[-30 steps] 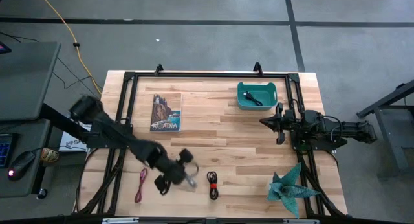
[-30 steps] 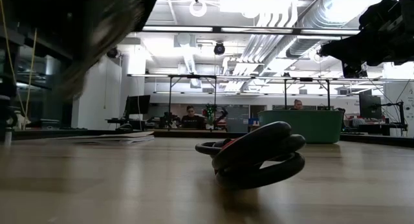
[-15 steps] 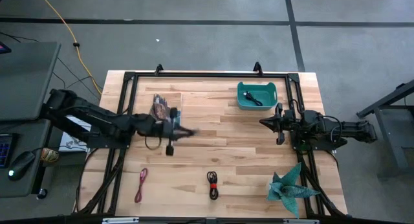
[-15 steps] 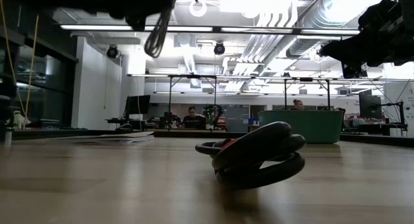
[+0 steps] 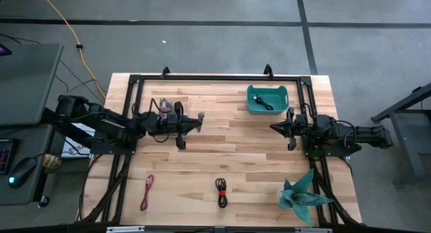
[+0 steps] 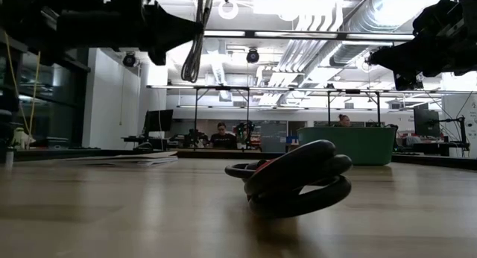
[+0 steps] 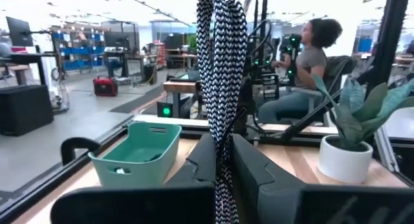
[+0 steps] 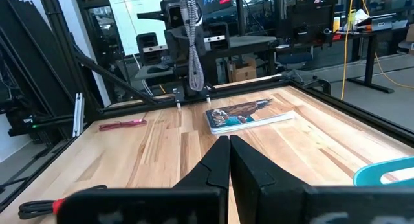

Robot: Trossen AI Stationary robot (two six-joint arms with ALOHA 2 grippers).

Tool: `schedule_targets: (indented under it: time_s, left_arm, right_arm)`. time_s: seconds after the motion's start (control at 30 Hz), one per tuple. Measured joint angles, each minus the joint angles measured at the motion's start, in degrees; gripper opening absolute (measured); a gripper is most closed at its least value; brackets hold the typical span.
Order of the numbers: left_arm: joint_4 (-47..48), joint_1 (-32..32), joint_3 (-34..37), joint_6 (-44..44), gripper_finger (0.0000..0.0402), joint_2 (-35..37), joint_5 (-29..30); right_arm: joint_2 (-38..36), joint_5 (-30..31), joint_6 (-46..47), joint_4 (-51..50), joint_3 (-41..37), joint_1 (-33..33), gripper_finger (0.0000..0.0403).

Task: Pick and place USB-C Cables
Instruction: Put the white charger cable into the green bin

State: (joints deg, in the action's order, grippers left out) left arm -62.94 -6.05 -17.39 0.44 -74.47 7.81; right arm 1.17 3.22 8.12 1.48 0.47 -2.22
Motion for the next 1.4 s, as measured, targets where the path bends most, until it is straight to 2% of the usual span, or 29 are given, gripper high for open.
schedule_targets:
  time_s: [0.27, 0.5, 0.7, 0.8, 0.9, 1.2, 1.4]
  left_arm:
    - [-0.56, 0.01, -0.04, -1.35, 0.0000, -1.26, -0.28]
    - [-0.30, 0.01, -3.81, -1.34, 0.0000, -5.32, -0.59]
    - [-0.25, -0.41, -8.23, -1.30, 0.0000, -10.97, -1.27]
    - [-0.31, -1.19, -9.77, -1.35, 0.0000, -12.29, -2.43]
    - [-0.35, -1.97, -10.62, -1.95, 0.0000, -12.37, -2.68]
    - [-0.35, -2.68, -10.93, -3.30, 0.0000, -11.50, -2.70]
    - [0.55, -2.57, -10.93, -3.65, 0.0000, -11.50, -5.30]
  right_arm:
    - [0.02, 0.04, 3.67, 1.41, 0.00, 0.00, 0.0000]
    - [3.75, 0.07, 3.15, 15.04, 0.00, 0.00, 0.0000]
    - [14.11, 1.39, 3.41, 26.05, -0.01, 0.00, 0.0004]
    - [20.99, 1.70, 2.28, 34.95, 0.07, 0.00, 0.0018]
    - [27.50, 1.81, 0.00, 38.52, 2.49, -0.04, 0.0041]
    - [43.40, 2.90, -6.93, 36.52, 15.23, -0.07, 0.0111]
    - [54.32, 3.76, -6.67, 37.57, 19.18, -0.07, 0.0145]
